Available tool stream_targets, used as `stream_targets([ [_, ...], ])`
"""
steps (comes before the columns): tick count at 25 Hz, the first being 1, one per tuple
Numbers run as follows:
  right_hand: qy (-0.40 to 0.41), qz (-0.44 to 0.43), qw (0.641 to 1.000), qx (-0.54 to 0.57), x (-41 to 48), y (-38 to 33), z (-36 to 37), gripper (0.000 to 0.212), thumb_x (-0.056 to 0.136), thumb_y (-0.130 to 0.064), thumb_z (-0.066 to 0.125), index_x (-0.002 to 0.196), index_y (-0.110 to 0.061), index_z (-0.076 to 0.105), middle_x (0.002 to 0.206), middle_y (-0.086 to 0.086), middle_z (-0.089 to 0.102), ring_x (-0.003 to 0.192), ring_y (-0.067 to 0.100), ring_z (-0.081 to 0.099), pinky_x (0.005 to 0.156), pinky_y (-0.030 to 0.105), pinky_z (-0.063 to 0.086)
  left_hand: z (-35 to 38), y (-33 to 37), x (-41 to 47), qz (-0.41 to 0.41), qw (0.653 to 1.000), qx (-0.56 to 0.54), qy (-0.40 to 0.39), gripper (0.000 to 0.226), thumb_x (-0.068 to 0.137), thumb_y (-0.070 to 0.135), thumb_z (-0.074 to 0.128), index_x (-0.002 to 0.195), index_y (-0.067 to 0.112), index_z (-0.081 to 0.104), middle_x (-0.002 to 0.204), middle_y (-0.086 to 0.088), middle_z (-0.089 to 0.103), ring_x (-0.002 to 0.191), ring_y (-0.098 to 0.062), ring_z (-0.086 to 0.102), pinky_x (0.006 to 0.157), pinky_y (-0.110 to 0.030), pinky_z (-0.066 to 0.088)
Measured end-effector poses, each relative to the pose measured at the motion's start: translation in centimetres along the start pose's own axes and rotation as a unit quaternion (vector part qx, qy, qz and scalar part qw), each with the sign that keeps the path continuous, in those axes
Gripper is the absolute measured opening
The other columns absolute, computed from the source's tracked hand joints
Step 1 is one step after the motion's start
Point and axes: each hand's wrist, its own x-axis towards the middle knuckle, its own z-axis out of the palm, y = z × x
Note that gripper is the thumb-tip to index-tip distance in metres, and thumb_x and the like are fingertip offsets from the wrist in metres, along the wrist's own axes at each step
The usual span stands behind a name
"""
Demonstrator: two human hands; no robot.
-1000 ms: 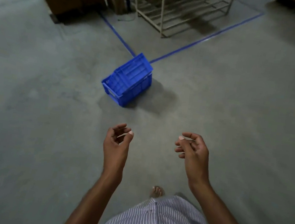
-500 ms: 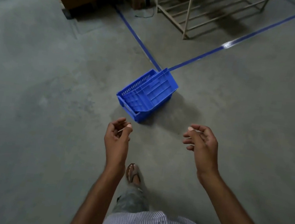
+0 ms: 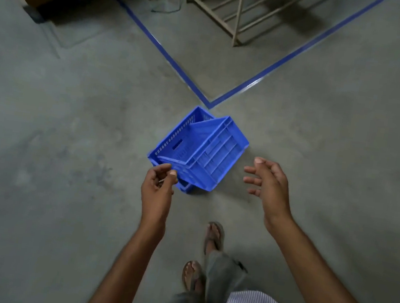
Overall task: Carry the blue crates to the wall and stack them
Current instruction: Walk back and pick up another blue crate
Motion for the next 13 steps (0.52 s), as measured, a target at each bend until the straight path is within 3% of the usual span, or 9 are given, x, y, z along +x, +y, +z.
stream_targets([
  [4, -0.008, 0.079, 0.997, -0.002, 8.9, 2.1, 5.5, 0.020, 0.099, -0.035, 0.056, 0.112, -0.020, 0.062, 0.108, 0.009, 0.074, 0.077, 0.014, 0.069, 0.066, 0.030, 0.049, 3.1, -3.0, 10.4, -0.025, 0.998, 0.048, -0.035, 0.012, 0.096, 0.018, 0.067, 0.107, 0.021, 0.066, 0.106, -0.008, 0.072, 0.100, -0.026, 0.069, 0.078, -0.028, 0.050],
  [8, -0.011, 0.165, 0.986, -0.010, 16.7, 5.1, 9.7, 0.046, 0.101, -0.044, 0.048, 0.128, -0.009, 0.060, 0.121, 0.011, 0.070, 0.089, 0.019, 0.070, 0.069, 0.030, 0.053, 6.1, -7.1, 18.6, -0.041, 0.989, 0.117, -0.086, 0.010, 0.096, 0.012, 0.065, 0.103, 0.019, 0.063, 0.094, 0.004, 0.067, 0.087, -0.013, 0.063, 0.081, -0.026, 0.050],
  [10, 0.014, 0.190, 0.982, -0.014, 20.2, 7.0, 11.5, 0.048, 0.102, -0.046, 0.045, 0.127, -0.009, 0.060, 0.126, 0.012, 0.068, 0.091, 0.018, 0.069, 0.070, 0.030, 0.052, 7.2, -10.1, 22.2, -0.043, 0.975, 0.179, -0.126, 0.016, 0.095, 0.017, 0.066, 0.111, 0.019, 0.063, 0.101, 0.006, 0.068, 0.092, -0.009, 0.064, 0.088, -0.032, 0.052],
  [13, 0.057, 0.215, 0.975, -0.007, 25.3, 11.4, 14.0, 0.047, 0.102, -0.048, 0.043, 0.127, -0.011, 0.058, 0.132, 0.012, 0.065, 0.094, 0.017, 0.067, 0.073, 0.029, 0.051, 8.4, -15.4, 27.5, -0.029, 0.935, 0.284, -0.211, 0.038, 0.095, 0.029, 0.068, 0.129, 0.015, 0.061, 0.124, -0.001, 0.068, 0.115, -0.019, 0.063, 0.099, -0.038, 0.050],
])
